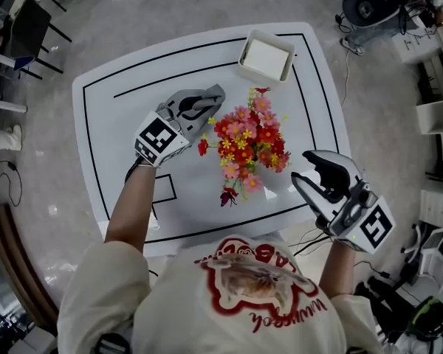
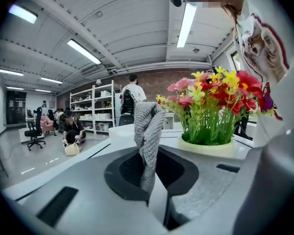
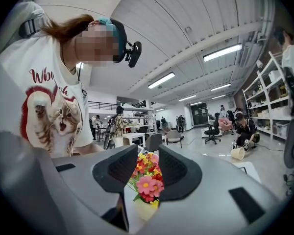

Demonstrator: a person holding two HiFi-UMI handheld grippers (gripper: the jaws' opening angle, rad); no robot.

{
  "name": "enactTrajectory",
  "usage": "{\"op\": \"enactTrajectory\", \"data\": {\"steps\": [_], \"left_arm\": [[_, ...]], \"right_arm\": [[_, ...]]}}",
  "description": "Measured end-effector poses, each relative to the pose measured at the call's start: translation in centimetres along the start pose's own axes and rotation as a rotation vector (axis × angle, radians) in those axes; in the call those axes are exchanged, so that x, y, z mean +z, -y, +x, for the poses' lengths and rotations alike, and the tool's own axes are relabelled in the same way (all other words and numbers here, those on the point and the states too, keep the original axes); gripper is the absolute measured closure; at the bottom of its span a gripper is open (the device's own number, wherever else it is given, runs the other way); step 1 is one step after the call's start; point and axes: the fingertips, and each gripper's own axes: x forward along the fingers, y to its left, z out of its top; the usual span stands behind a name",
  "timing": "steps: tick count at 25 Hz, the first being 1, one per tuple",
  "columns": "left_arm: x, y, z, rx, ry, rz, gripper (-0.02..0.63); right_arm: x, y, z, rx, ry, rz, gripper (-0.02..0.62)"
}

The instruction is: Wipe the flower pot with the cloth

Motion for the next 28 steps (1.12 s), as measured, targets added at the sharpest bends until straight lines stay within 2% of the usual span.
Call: {"op": "enactTrajectory", "data": {"steps": [8, 14, 17, 28], "left_arm": [[-0.4, 1.2, 4.0, -0.196, -0.014, 0.01, 0.572], [-0.5, 3.7, 4.7, -0.36, -0.054, 0.061, 0.574], [-1.1, 3.8, 4.6, -0.389, -0.096, 0.075, 0.574], [-1.8, 3.9, 3.5, -0.434, -0.131, 0.109, 0.574]], "right_arm": [[-0.8, 1.3, -0.7, -0.013, 0.004, 0.037, 0.482], [-0.7, 1.6, -0.3, -0.001, 0.037, 0.069, 0.491], [-0.9, 1.4, -0.1, 0.017, 0.038, 0.083, 0.491], [-0.9, 1.4, 0.4, 0.031, 0.054, 0.088, 0.495]]}}
